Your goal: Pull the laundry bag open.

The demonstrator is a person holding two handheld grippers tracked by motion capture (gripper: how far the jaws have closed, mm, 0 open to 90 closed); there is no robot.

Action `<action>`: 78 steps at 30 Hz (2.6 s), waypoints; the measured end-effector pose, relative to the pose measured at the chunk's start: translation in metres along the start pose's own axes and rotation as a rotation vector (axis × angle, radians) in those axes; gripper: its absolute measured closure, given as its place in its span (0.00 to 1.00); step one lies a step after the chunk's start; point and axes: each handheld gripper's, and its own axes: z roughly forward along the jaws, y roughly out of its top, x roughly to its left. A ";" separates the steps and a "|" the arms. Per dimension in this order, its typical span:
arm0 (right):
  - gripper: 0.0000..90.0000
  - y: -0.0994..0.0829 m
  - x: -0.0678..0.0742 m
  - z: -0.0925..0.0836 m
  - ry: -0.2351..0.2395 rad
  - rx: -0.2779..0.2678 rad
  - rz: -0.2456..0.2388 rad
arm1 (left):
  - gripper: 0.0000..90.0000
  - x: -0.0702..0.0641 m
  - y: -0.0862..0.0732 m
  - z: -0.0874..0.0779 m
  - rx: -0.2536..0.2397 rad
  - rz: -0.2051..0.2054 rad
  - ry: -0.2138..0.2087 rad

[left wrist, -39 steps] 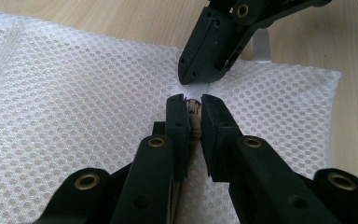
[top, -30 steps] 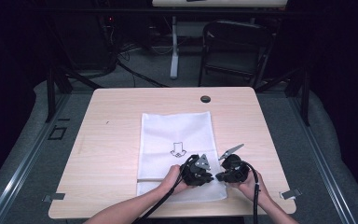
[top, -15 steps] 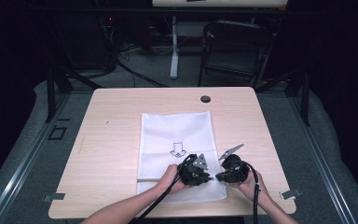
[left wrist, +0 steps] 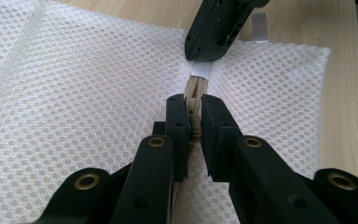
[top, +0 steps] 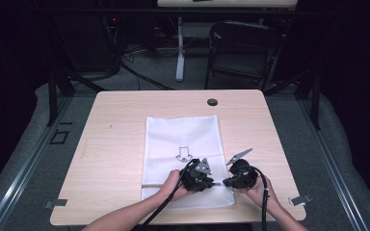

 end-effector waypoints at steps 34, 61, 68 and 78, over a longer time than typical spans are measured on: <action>1.00 0.001 0.001 0.000 -0.017 0.013 -0.025 | 0.91 0.000 -0.012 -0.015 0.008 0.003 0.023; 1.00 0.000 0.002 0.000 -0.026 -0.001 -0.006 | 0.91 0.007 -0.021 -0.026 0.019 -0.008 0.004; 1.00 0.001 0.004 0.000 -0.032 0.009 -0.005 | 0.91 0.006 -0.023 -0.030 0.027 -0.005 0.013; 1.00 0.001 0.003 0.000 -0.032 0.011 -0.001 | 0.91 0.009 -0.031 -0.038 0.014 -0.012 0.006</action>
